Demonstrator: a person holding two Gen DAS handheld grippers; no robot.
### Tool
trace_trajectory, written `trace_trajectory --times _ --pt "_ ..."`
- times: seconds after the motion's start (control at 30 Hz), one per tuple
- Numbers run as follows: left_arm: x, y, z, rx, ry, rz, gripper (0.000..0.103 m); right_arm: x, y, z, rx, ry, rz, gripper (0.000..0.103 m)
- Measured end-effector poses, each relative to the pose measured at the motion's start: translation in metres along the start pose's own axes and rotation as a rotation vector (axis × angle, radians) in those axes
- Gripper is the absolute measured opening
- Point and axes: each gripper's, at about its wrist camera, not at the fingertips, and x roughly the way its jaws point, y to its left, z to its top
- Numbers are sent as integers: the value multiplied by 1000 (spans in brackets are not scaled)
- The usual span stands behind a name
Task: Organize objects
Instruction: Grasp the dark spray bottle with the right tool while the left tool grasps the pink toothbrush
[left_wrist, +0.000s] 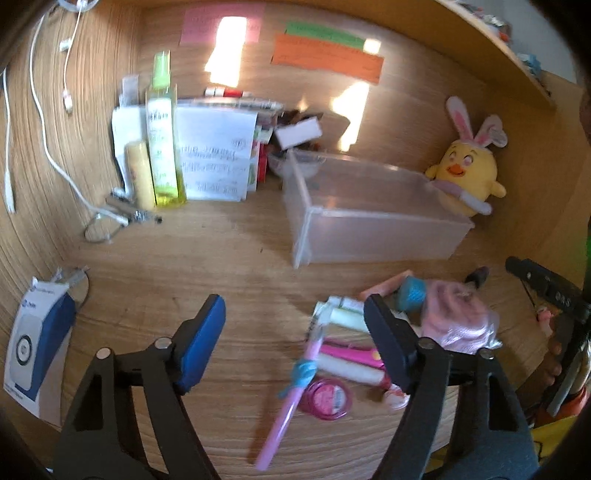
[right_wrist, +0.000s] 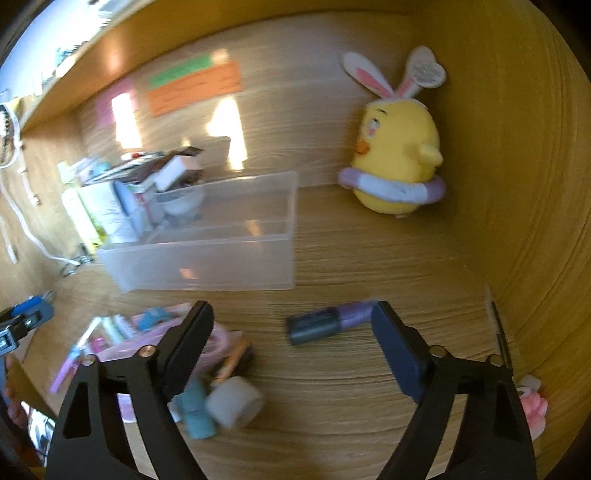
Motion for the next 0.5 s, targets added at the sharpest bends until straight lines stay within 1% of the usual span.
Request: trace_trajectory --times 0.07,0.13,0.2,0.33,0.5 --pt "7 4 -6 1 36 -2 69 10 -8 0 17 24 -28 76" --pt "12 7 -12 3 66 -4 66 21 -18 0 50 57 -26 72" --pt "14 10 -19 4 95 -13 64 33 -26 -1 92 91 -12 70" --pt "15 11 -28 33 111 2 64 54 -35 -1 144 144 -8 70" --pt "24 9 -33 58 130 5 64 77 -29 -2 152 203 -27 70"
